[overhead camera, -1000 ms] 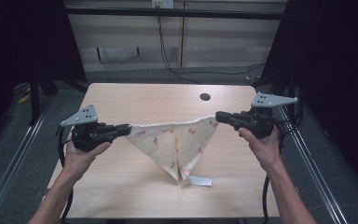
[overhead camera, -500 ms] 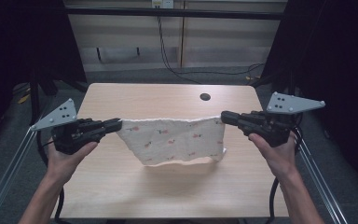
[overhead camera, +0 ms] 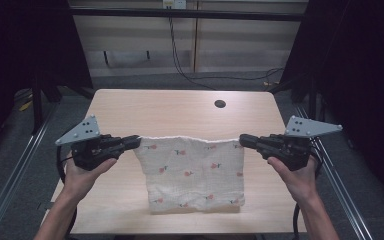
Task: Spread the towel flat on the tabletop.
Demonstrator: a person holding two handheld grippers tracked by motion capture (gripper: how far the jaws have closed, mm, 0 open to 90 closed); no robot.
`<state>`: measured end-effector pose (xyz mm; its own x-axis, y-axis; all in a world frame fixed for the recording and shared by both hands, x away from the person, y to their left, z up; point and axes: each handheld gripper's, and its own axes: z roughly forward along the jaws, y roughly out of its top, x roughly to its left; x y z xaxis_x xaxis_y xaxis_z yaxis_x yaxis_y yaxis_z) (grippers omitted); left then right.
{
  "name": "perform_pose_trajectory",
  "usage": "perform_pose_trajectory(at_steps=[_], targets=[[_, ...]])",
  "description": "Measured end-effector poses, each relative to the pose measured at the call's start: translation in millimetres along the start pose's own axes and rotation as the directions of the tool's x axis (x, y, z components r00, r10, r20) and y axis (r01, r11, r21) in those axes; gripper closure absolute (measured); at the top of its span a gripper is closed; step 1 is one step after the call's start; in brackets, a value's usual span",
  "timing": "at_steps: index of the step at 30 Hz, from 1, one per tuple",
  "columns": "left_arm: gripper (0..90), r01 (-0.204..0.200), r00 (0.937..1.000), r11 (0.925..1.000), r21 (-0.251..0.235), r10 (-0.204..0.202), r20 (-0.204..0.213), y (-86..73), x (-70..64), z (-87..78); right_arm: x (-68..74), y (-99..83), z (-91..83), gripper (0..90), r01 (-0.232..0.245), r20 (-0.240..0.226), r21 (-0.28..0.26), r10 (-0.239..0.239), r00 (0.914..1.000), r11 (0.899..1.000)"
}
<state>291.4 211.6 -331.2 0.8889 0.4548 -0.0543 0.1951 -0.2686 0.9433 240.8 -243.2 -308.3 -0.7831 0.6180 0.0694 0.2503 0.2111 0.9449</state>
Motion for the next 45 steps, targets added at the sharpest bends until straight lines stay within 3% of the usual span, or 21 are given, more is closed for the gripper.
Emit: perform_pose_trajectory(at_steps=[5, 8, 9, 14, 19, 25, 45], targets=[[86.6, 0.057, 0.9984, 0.9982, 0.019, -0.057, 0.001, -16.4, 12.8, 16.5, -12.9, -19.4, 10.6, 89.2, -0.044, 0.018, 0.032, 0.044, 0.9989, 0.999], [86.6, 0.065, 0.9979, 0.9974, 0.03, -0.065, 0.002, -20.9, 15.0, 21.1, -16.6, -25.1, 14.4, 89.2, -0.05, 0.027, 0.046, 0.049, 0.9984, 0.998], [86.6, 0.064, 0.9979, 0.9965, 0.054, -0.064, -0.001, -23.7, 16.4, 24.9, -21.1, -31.7, 19.3, 89.2, -0.064, 0.028, 0.06, 0.062, 0.9977, 0.996], [86.6, 0.081, 0.9967, 0.9947, 0.063, -0.081, -0.006, -30.3, 19.7, 21.9, -30.2, -41.6, 26.5, 89.2, -0.101, 0.031, 0.054, 0.099, 0.9946, 0.993], [86.6, 0.102, 0.9947, 0.9913, 0.082, -0.102, -0.014, -37.5, 24.3, 24.8, -30.8, -45.8, 34.2, 89.2, -0.097, 0.025, 0.07, 0.095, 0.9952, 0.993], [86.6, 0.121, 0.9926, 0.9842, 0.13, -0.121, -0.009, -48.4, 33.4, 44.2, -41.4, -53.4, 47.4, 89.2, -0.112, 0.037, 0.096, 0.109, 0.9934, 0.989], [86.6, 0.195, 0.9803, 0.9671, 0.163, -0.188, -0.062, -72.8, 60.5, 71.6, -71.5, -71.6, 78.3, 89.1, -0.149, 0.06, 0.139, 0.142, 0.9881, 0.979]])
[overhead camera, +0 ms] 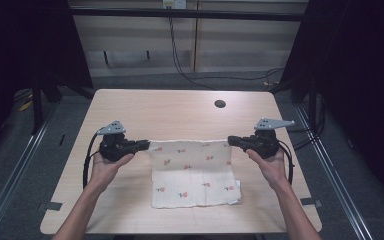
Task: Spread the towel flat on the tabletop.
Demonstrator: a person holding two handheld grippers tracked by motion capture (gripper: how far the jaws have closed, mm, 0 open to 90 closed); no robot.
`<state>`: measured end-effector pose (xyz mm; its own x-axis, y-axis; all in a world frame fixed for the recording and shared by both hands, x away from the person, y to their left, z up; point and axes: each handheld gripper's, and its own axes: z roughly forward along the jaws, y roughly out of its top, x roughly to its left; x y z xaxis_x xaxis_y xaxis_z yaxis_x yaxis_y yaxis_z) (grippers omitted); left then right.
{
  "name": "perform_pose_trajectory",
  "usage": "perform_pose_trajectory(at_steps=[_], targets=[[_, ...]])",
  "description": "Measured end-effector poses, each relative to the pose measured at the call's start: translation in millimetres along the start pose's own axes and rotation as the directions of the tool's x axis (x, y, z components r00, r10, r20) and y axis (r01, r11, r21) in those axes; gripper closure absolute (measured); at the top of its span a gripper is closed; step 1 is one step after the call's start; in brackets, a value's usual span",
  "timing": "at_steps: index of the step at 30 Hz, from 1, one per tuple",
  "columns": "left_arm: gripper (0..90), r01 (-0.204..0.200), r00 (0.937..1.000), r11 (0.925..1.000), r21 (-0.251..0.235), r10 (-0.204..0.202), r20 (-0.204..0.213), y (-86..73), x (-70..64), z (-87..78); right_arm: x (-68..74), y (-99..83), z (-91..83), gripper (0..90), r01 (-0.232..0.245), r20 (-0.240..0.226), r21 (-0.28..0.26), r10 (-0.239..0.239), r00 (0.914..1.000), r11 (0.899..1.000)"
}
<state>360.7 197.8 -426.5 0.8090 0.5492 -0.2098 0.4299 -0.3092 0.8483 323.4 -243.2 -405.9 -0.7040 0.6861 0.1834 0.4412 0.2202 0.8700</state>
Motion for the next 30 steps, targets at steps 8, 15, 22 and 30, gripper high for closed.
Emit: perform_pose_trajectory(at_steps=[8, 15, 22, 30], targets=[[86.6, -0.001, 0.9999, 0.9999, -0.01, 0.001, 0.012, 5.0, -0.9, 5.8, -12.6, 0.8, 9.1, 89.1, -0.019, 0.023, 0.026, 0.018, 0.9996, 0.999], [86.6, 0.026, 0.9995, 0.9996, 0.014, -0.026, -0.016, 6.1, 13.9, 19.7, -27.0, -2.4, 20.5, 89.1, -0.044, 0.033, 0.032, 0.043, 0.9985, 0.999], [86.5, 0.034, 0.9991, 0.9979, 0.056, -0.032, -0.028, -4.4, 20.9, 36.9, -37.3, -8.3, 33.3, 89.1, -0.05, 0.052, 0.06, 0.046, 0.9976, 0.997], [86.5, 0.067, 0.9974, 0.9951, 0.073, -0.065, -0.03, -10.6, 34.0, 52.0, -50.8, -20.4, 53.9, 89.0, -0.081, 0.072, 0.084, 0.075, 0.9946, 0.993]])
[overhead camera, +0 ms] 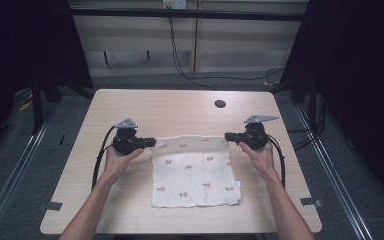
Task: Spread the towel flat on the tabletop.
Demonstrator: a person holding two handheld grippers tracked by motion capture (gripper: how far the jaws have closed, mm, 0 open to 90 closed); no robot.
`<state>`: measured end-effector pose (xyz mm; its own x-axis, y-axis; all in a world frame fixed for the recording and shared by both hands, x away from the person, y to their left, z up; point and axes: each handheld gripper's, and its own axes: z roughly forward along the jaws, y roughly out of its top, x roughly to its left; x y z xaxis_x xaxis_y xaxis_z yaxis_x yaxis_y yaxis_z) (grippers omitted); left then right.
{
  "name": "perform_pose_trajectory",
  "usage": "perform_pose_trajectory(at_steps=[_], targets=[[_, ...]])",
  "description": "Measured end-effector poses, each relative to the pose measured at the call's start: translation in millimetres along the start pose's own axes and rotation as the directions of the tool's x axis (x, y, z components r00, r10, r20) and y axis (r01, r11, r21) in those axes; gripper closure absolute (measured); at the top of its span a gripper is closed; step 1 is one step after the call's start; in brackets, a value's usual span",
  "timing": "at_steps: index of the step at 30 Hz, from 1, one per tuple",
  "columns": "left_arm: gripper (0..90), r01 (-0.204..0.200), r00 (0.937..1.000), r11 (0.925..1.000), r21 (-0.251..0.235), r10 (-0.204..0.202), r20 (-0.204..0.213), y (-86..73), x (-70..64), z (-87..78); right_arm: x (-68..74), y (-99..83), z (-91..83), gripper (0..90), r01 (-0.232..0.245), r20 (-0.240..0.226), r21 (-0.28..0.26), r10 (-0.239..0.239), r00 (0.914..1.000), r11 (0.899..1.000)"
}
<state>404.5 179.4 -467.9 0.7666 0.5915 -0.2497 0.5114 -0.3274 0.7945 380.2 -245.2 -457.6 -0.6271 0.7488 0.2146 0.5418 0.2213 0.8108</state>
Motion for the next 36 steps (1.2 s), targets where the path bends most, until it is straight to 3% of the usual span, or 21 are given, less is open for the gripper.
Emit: perform_pose_trajectory(at_steps=[11, 15, 20, 23, 25, 26, 29, 30, 31, 32, 33, 36], targets=[[86.6, 0.022, 0.9997, 0.9992, 0.033, -0.022, -0.014, -6.8, 10.8, 19.5, -6.9, -4.5, 18.1, 89.1, -0.005, 0.009, 0.033, 0.005, 0.9999, 0.999], [85.9, 0.05, 0.9985, 0.9986, 0.019, -0.049, -0.023, -6.9, 13.8, 23.5, -11.5, -6.0, 21.5, 88.7, -0.019, 0.011, 0.029, 0.019, 0.9998, 0.999], [78.5, 0.044, 0.9988, 0.9989, 0.013, -0.044, -0.023, -2.4, 12.9, 25.9, -14.8, -5.9, 27.0, 81.9, -0.023, 0.033, 0.036, 0.022, 0.9992, 0.999], [69.5, 0.042, 0.9986, 0.9991, 0.007, -0.041, -0.034, 1.3, 11.0, 22.2, -15.0, -5.3, 26.2, 70.8, -0.032, 0.04, 0.023, 0.031, 0.9987, 0.999], [61.2, 0.065, 0.9968, 0.9979, 0.003, -0.065, -0.046, 1.6, 9.9, 19.4, -14.6, -4.8, 24.1, 62.1, -0.038, 0.048, 0.016, 0.037, 0.9982, 0.999], [59.6, 0.045, 0.9973, 0.9989, 0.013, -0.044, -0.059, 1.5, 6.4, 16.1, -14.1, -4.5, 22.2, 57.1, -0.043, 0.046, 0.013, 0.042, 0.998, 0.999], [51.5, 0.043, 0.9962, 0.9989, 0.018, -0.041, -0.077, 2.2, 5.4, 11.2, -11.8, -3.4, 16.1, 52.2, -0.024, 0.05, 0.022, 0.022, 0.9985, 0.999], [51.5, 0.055, 0.9948, 0.9984, 0.015, -0.054, -0.086, 2.6, 4.7, 6.4, -11.8, -3.4, 16.1, 52.2, -0.024, 0.05, 0.022, 0.022, 0.9985, 0.999], [51.5, 0.034, 0.9975, 0.9994, 0.009, -0.034, -0.062, 2.5, 1.1, -3.3, -8.0, -3.4, 8.2, 52.0, -0.008, 0.036, 0.024, 0.007, 0.9993, 1.0], [52.0, 0.034, 0.9975, 0.9994, 0.009, -0.034, -0.062, 2.5, 1.1, -3.3, -8.0, -3.4, 8.2, 52.0, -0.008, 0.036, 0.024, 0.007, 0.9993, 1.0], [52.3, 0.005, 0.9981, 0.9999, 0.011, -0.004, -0.061, 0.7, -5.3, -12.7, -3.3, -4.4, 0.5, 52.0, 0.014, 0.024, 0.036, -0.015, 0.9996, 0.999], [56.0, -0.007, 0.9993, 1.0, 0.003, 0.008, -0.036, -3.1, -10.8, -20.6, 3.5, -7.4, -8.5, 51.3, 0.029, 0.014, 0.054, -0.03, 0.9995, 0.998]])
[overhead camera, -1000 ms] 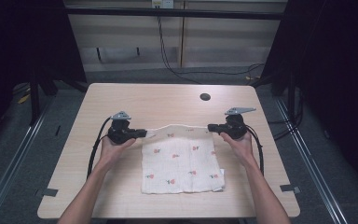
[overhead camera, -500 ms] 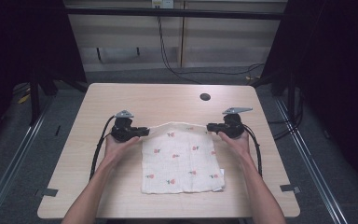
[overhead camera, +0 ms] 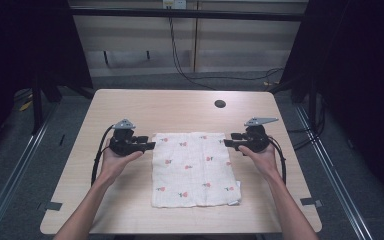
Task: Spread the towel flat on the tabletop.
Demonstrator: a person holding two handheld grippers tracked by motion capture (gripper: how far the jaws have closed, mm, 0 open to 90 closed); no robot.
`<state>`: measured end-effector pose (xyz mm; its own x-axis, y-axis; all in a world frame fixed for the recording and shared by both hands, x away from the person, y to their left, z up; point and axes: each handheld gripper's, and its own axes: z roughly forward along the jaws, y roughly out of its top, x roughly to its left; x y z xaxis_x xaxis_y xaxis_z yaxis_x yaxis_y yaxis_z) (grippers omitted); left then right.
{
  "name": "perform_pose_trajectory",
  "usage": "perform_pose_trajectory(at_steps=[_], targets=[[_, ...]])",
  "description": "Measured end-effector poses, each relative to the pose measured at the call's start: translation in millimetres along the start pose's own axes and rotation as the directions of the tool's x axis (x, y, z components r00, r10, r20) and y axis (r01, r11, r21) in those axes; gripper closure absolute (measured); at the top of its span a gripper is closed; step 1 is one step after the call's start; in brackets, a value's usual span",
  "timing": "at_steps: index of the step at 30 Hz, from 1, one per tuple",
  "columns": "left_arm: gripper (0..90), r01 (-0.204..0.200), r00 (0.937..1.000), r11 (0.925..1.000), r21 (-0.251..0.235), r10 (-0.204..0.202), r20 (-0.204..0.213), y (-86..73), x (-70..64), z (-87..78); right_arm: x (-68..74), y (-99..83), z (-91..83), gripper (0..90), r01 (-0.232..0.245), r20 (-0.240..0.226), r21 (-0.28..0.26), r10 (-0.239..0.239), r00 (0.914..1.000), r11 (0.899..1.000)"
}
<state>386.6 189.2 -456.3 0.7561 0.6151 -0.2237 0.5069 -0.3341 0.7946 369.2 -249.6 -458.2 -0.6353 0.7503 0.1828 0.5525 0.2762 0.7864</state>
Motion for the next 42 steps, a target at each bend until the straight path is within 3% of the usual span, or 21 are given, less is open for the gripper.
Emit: perform_pose_trajectory(at_steps=[2, 3, 6, 10, 11, 13, 15, 17, 20, 22, 24, 26, 29, 30, 31, 32, 34, 37, 38, 40, 42], targets=[[60.0, -0.013, 0.9996, 0.9999, 0.006, 0.013, 0.025, -5.6, -5.2, -1.9, 5.8, -3.9, -5.7, 48.2, -0.01, -0.001, 0.022, 0.01, 1.0, 1.0], [61.1, -0.048, 0.9979, 0.9981, 0.039, 0.046, 0.046, -8.4, -12.8, -1.0, 13.7, -9.1, -12.3, 48.1, 0.016, -0.004, 0.047, -0.016, 0.9999, 0.999], [64.0, -0.063, 0.9953, 0.9973, 0.038, 0.06, 0.076, -10.2, -20.5, -2.5, 25.8, -16.9, -20.4, 48.9, 0.052, -0.035, 0.072, -0.05, 0.9982, 0.996], [65.2, -0.12, 0.9872, 0.9906, 0.067, 0.112, 0.114, -16.2, -38.5, -7.7, 38.5, -25.7, -27.0, 52.1, 0.073, -0.081, 0.078, -0.067, 0.9945, 0.994], [65.7, -0.117, 0.9853, 0.9906, 0.07, 0.107, 0.133, -18.6, -41.9, -9.5, 47.8, -31.7, -29.9, 53.2, 0.093, -0.108, 0.1, -0.082, 0.9907, 0.991], [66.3, -0.129, 0.9808, 0.9884, 0.08, 0.115, 0.157, -22.0, -50.0, -14.7, 52.1, -34.9, -31.2, 54.5, 0.106, -0.121, 0.11, -0.092, 0.9883, 0.988], [68.0, -0.11, 0.9725, 0.9922, 0.06, 0.095, 0.213, -25.0, -54.8, -19.8, 60.1, -41.6, -31.2, 54.8, 0.135, -0.133, 0.148, -0.115, 0.9844, 0.98], [68.3, -0.152, 0.9707, 0.9834, 0.1, 0.129, 0.202, -34.5, -67.6, -22.5, 67.0, -51.9, -32.8, 57.1, 0.135, -0.161, 0.151, -0.11, 0.9808, 0.979], [67.0, -0.176, 0.9667, 0.976, 0.129, 0.146, 0.21, -44.9, -74.8, -20.7, 71.8, -58.2, -31.8, 57.4, 0.149, -0.168, 0.163, -0.121, 0.9782, 0.975], [67.0, -0.169, 0.9675, 0.9726, 0.159, 0.133, 0.215, -54.1, -78.1, -15.6, 74.5, -63.5, -30.8, 57.6, 0.159, -0.165, 0.171, -0.131, 0.9776, 0.972], [66.3, -0.187, 0.9669, 0.9634, 0.192, 0.146, 0.21, -57.0, -78.4, -9.0, 74.1, -68.5, -29.5, 57.2, 0.154, -0.152, 0.174, -0.128, 0.98, 0.973], [64.7, -0.173, 0.9662, 0.9668, 0.188, 0.13, 0.223, -57.7, -79.0, -4.9, 72.2, -72.8, -28.2, 57.2, 0.162, -0.133, 0.188, -0.139, 0.9814, 0.969], [61.5, -0.195, 0.9622, 0.9587, 0.207, 0.146, 0.23, -61.8, -84.6, 0.4, 73.0, -79.0, -27.9, 58.0, 0.182, -0.112, 0.218, -0.161, 0.9806, 0.959], [59.1, -0.205, 0.9581, 0.9557, 0.211, 0.153, 0.242, -63.2, -85.7, 2.1, 74.3, -81.1, -27.2, 60.0, 0.211, -0.117, 0.24, -0.188, 0.9752, 0.948], [57.2, -0.203, 0.9562, 0.9584, 0.2, 0.15, 0.251, -64.9, -87.1, 3.3, 78.0, -82.9, -27.8, 64.5, 0.239, -0.104, 0.233, -0.22, 0.9699, 0.943], [56.9, -0.219, 0.9549, 0.9534, 0.208, 0.165, 0.247, -66.4, -89.3, 5.1, 79.0, -82.6, -28.1, 70.7, 0.244, -0.107, 0.237, -0.225, 0.9686, 0.94], [55.7, -0.214, 0.9539, 0.9533, 0.213, 0.157, 0.256, -68.0, -89.5, 6.5, 78.7, -83.1, -28.5, 79.8, 0.226, -0.107, 0.239, -0.206, 0.9727, 0.944], [55.3, -0.26, 0.9521, 0.9378, 0.231, 0.208, 0.224, -70.9, -95.4, 5.0, 76.9, -83.6, -28.6, 88.2, 0.213, -0.121, 0.233, -0.189, 0.9746, 0.949], [55.3, -0.26, 0.9521, 0.9378, 0.231, 0.208, 0.224, -70.9, -95.4, 5.0, 77.3, -83.9, -28.9, 89.1, 0.21, -0.119, 0.235, -0.186, 0.9752, 0.949], [55.3, -0.231, 0.9577, 0.9477, 0.22, 0.182, 0.223, -73.6, -95.9, 3.1, 77.8, -84.2, -29.1, 89.8, 0.205, -0.124, 0.236, -0.18, 0.9759, 0.95], [56.6, -0.271, 0.95, 0.9332, 0.236, 0.22, 0.221, -75.2, -96.7, -1.6, 79.6, -84.9, -29.4, 90.0, 0.208, -0.13, 0.236, -0.182, 0.9747, 0.949]])
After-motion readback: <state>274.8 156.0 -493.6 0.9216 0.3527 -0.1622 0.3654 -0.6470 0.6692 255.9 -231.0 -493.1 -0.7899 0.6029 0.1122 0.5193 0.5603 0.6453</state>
